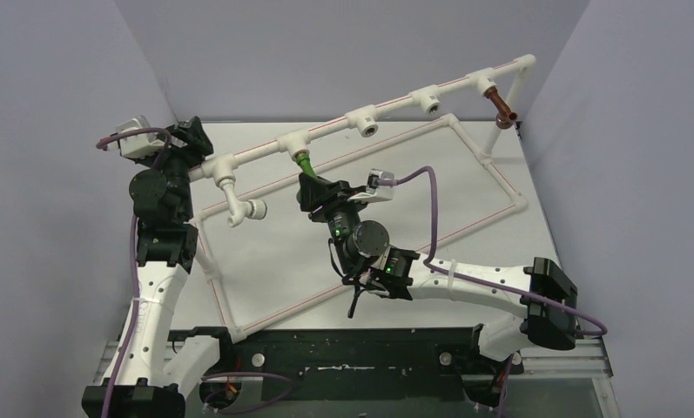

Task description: Install the water faucets

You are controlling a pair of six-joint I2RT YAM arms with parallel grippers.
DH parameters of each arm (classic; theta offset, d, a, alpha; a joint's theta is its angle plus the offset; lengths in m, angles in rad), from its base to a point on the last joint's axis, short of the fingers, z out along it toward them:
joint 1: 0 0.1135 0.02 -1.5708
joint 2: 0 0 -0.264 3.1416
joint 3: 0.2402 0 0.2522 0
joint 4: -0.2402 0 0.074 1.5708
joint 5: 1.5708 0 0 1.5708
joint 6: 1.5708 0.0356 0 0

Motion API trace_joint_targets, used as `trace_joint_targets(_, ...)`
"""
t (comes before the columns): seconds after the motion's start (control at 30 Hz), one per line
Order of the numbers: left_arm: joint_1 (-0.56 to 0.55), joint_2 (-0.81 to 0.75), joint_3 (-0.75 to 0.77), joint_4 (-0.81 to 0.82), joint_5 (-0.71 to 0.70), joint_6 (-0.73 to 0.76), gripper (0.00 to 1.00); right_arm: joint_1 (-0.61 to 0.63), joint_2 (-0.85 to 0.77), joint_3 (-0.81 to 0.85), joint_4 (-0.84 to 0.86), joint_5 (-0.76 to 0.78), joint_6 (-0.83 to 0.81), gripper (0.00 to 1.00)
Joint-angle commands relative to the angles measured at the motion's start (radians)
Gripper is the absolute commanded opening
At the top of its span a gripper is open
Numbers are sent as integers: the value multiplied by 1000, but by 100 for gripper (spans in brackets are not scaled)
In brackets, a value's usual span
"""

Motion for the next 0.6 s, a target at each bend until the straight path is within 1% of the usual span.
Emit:
trace_joint_targets(0.0, 1, 56, -100, -329, 22, 20, 66, 31, -35, 12, 174, -140, 239, 0)
trace_joint_targets(0.07, 2, 56, -100, -329, 22, 20, 66, 38, -45, 16, 162, -131, 187, 0)
trace_joint_targets(0.1, 2, 56, -100, -329, 22, 20, 66, 38, -50, 14, 148, -127, 174, 7)
trace_joint_targets(0.17, 2, 55, -100, -329, 22, 20, 66, 38, -65, 15, 122, -126, 128, 23)
trace_joint_targets(0.27, 1, 53, -99, -329, 20, 20, 66, 38, -88, 17, 64, -126, 75, 56)
trace_joint_targets(0.3, 1, 53, -99, -330, 19, 20, 66, 39, -95, 19, 40, -125, 60, 62)
trace_joint_targets(0.33, 3, 53, -100, -329, 19, 21, 66, 38, -101, 19, 19, -126, 47, 66)
trace_joint_targets(0.4, 3, 55, -98, -330, 17, 21, 66, 40, -117, 23, -23, -125, 3, 71)
trace_joint_targets(0.57, 3, 56, -98, -331, 17, 21, 66, 49, -142, 59, -182, -91, -107, 79)
